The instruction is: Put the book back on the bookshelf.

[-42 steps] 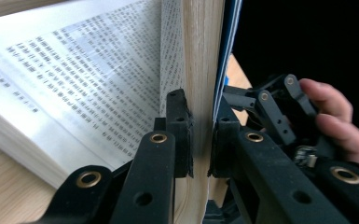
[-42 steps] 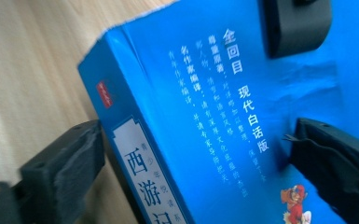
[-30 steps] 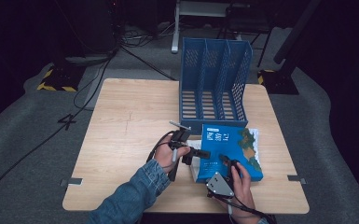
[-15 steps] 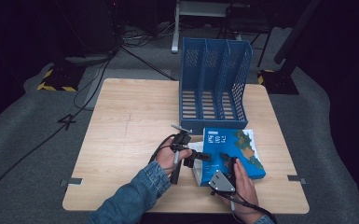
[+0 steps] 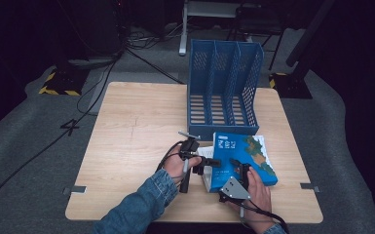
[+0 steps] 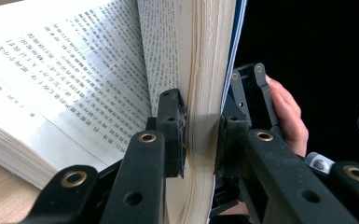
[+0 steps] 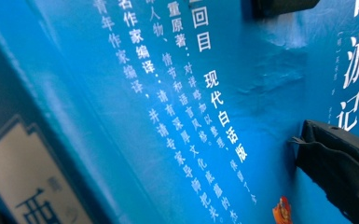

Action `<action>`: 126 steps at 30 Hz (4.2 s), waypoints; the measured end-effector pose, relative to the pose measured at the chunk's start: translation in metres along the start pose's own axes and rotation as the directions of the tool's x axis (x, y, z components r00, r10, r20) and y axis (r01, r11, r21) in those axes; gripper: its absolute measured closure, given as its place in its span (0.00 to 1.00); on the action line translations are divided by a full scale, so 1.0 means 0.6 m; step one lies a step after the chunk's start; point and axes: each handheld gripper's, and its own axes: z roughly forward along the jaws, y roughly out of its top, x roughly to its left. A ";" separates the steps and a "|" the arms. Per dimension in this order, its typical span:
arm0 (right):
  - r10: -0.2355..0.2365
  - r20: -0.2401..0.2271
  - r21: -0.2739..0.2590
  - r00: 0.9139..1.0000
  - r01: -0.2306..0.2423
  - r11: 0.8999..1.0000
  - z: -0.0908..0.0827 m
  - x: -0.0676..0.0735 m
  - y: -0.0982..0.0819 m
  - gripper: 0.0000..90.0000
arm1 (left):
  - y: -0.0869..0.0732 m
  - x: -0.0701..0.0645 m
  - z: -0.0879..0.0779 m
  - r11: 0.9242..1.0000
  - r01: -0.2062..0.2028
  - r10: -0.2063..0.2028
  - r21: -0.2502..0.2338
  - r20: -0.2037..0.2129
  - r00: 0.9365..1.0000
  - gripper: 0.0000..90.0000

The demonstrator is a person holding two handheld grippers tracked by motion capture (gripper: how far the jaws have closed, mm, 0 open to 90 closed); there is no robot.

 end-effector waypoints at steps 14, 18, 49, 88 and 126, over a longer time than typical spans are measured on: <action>-0.089 -0.001 0.079 0.996 0.089 0.993 0.019 -0.004 0.025 0.01 | -0.003 0.000 0.002 0.997 -0.024 0.020 -0.073 -0.055 0.998 0.83; -0.066 -0.013 0.082 0.998 0.067 0.994 0.021 -0.006 0.024 0.03 | -0.002 0.003 0.004 0.996 -0.038 0.032 -0.081 -0.066 0.997 0.81; -0.125 -0.158 0.252 0.979 0.162 0.954 0.008 -0.034 0.095 0.65 | -0.011 0.144 -0.165 0.967 -0.238 0.110 -0.088 -0.698 0.708 0.49; 0.333 -0.459 0.167 0.823 -0.289 0.943 -0.100 -0.170 0.202 0.68 | -0.011 0.220 -0.210 0.952 -0.300 0.124 -0.062 -0.818 0.562 0.29; 0.616 -0.458 -0.020 0.641 -0.700 0.714 -0.075 -0.328 0.208 0.68 | -0.017 0.218 -0.213 0.954 -0.295 0.126 -0.059 -0.813 0.568 0.28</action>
